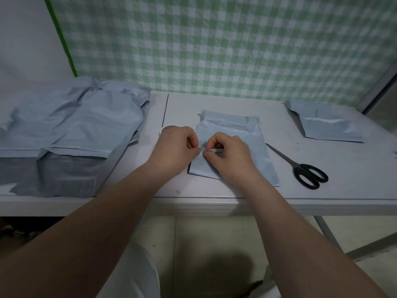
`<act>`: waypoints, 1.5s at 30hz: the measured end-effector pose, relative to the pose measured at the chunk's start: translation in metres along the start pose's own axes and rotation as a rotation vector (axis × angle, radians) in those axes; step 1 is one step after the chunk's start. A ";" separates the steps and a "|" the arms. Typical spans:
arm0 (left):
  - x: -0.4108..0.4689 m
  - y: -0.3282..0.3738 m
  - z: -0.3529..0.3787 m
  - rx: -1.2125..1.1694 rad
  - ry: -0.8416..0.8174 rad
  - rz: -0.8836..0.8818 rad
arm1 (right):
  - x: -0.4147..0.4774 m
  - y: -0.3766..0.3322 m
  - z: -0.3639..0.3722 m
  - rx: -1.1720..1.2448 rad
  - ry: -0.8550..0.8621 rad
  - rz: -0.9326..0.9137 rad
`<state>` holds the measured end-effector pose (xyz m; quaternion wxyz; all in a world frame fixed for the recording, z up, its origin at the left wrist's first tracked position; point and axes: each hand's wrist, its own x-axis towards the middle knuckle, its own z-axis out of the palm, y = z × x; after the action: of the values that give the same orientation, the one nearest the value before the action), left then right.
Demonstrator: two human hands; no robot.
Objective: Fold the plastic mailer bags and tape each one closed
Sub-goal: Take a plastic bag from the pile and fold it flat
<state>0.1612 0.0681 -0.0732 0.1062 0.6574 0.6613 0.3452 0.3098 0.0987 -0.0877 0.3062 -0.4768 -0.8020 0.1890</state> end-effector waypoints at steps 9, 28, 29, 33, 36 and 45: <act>-0.003 0.002 0.003 0.103 0.058 -0.017 | 0.003 0.001 0.003 -0.036 -0.002 0.029; -0.050 -0.015 0.006 0.328 0.034 0.308 | 0.025 -0.015 -0.003 -0.108 -0.220 0.221; -0.050 -0.015 0.006 0.330 0.021 0.302 | 0.027 -0.017 -0.003 -0.106 -0.234 0.214; -0.051 -0.016 0.006 0.348 0.020 0.304 | 0.032 -0.018 -0.002 -0.066 -0.285 0.184; -0.051 -0.016 0.007 0.356 0.049 0.316 | 0.034 -0.016 -0.003 -0.020 -0.310 0.166; -0.052 -0.018 0.009 0.370 0.078 0.332 | 0.035 -0.013 0.001 0.041 -0.300 0.134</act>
<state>0.1582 0.0241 -0.1070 -0.0996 0.7515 0.5997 0.2563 0.2881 0.1229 -0.0695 0.1794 -0.4894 -0.8011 0.2942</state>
